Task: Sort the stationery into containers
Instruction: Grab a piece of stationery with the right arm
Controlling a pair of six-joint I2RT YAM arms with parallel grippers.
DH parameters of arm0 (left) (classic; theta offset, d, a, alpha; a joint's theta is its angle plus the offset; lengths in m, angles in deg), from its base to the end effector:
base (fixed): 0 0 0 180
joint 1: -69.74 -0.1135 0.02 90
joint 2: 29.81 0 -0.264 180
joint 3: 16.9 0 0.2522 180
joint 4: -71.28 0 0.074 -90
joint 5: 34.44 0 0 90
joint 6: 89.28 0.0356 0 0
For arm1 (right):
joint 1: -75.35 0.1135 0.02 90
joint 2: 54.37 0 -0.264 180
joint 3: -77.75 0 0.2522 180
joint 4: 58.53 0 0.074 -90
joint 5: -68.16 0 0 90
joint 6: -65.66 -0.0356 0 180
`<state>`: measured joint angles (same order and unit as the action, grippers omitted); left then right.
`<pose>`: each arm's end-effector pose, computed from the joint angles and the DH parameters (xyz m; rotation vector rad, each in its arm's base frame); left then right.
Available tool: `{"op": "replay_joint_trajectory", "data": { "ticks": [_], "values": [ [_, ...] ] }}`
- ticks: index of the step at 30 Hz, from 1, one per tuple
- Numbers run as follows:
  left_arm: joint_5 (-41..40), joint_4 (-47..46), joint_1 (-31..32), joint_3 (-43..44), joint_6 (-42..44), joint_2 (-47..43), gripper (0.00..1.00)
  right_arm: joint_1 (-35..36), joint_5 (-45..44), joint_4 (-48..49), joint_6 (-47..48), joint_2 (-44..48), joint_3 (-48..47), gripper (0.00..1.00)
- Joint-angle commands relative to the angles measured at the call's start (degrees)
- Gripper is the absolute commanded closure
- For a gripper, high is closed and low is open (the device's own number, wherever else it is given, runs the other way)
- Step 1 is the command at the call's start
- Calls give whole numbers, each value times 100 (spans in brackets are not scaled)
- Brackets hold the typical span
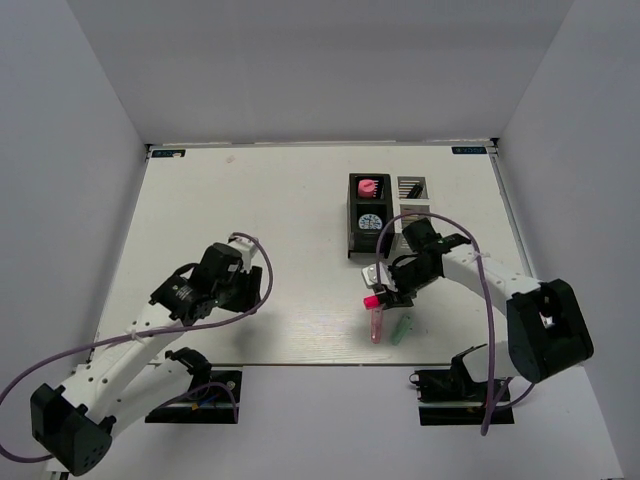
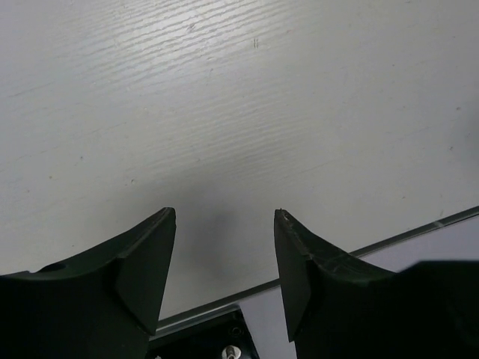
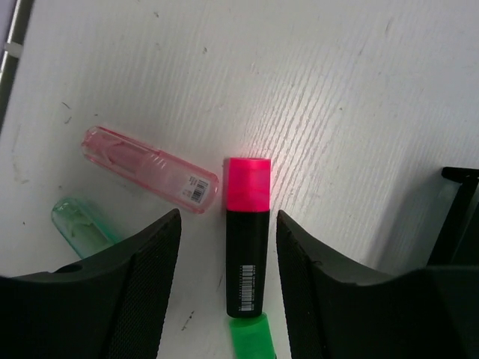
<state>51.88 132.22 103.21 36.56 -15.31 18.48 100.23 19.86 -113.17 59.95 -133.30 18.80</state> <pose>0.1323 -0.0848 0.2428 0.3633 2.5355 -0.2555 0.2014 0.1195 0.1894 -2.0941 1.3326 0.6542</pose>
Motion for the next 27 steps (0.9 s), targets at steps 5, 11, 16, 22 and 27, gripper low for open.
{"op": "replay_joint_trajectory", "data": {
  "ticks": [5,11,16,22,27],
  "values": [
    [605,-332,-429,-200,56,-285,33,262,-943,555,-387,-447,-130,45],
    [685,-359,-508,-244,83,-373,33,411,-1303,800,-413,-640,-26,45],
    [737,-385,-509,-261,74,-408,33,526,-1506,863,-510,-834,-77,46],
    [693,-367,-517,-270,74,-461,33,807,-1796,600,-484,-1106,-253,57],
    [658,-358,-517,-288,74,-549,33,983,-2068,222,-466,-1291,-306,86]
  ]
}}
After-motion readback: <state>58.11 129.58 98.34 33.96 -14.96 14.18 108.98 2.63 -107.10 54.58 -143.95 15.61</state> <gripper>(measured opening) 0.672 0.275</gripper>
